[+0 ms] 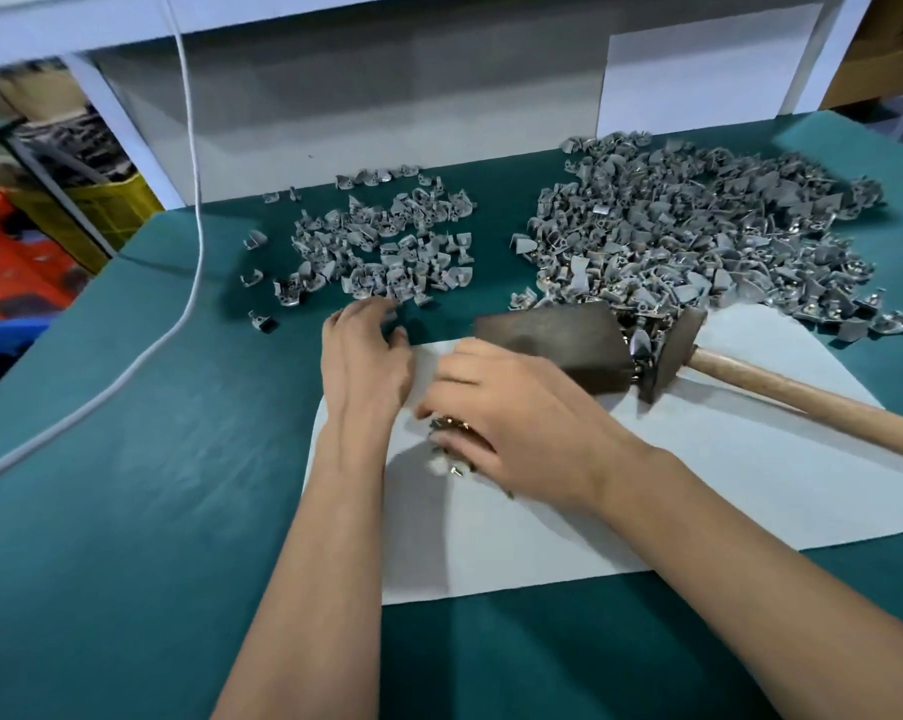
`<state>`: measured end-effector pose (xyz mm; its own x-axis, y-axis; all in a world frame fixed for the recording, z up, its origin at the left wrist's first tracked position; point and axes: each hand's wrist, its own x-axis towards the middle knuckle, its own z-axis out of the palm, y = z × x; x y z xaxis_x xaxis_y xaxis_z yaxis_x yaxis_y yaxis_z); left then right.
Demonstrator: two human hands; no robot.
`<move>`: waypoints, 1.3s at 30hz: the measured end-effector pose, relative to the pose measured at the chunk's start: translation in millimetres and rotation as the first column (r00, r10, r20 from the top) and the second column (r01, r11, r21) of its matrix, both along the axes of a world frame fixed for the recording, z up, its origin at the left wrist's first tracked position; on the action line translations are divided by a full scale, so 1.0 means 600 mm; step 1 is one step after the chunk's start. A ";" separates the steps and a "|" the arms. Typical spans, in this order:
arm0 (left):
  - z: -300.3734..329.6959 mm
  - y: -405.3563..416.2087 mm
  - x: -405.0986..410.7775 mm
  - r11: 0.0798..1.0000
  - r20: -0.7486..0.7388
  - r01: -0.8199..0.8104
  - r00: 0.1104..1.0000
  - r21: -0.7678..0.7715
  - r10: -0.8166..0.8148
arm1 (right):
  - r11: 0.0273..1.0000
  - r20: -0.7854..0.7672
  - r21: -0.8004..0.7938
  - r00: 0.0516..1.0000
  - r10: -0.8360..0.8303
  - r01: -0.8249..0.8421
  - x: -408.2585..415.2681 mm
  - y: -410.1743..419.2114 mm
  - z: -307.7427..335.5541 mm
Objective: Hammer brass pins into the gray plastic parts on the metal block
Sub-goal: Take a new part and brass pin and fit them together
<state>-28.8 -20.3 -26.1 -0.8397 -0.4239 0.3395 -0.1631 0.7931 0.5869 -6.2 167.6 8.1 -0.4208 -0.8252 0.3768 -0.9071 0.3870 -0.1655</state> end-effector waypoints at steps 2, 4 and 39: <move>0.000 0.001 0.000 1.000 -0.032 -0.023 0.999 0.021 0.024 | 0.995 -0.067 0.097 0.997 0.039 -0.032 0.009 -0.018 -0.008; 0.000 0.003 0.000 0.999 -0.069 -0.005 0.998 0.037 0.008 | 0.988 -0.087 0.152 0.996 0.020 -0.006 0.013 -0.029 -0.011; 0.019 0.087 -0.004 0.732 -0.469 0.462 0.855 0.501 -0.219 | 0.857 0.283 -0.380 0.926 -0.251 0.349 -0.057 0.062 0.022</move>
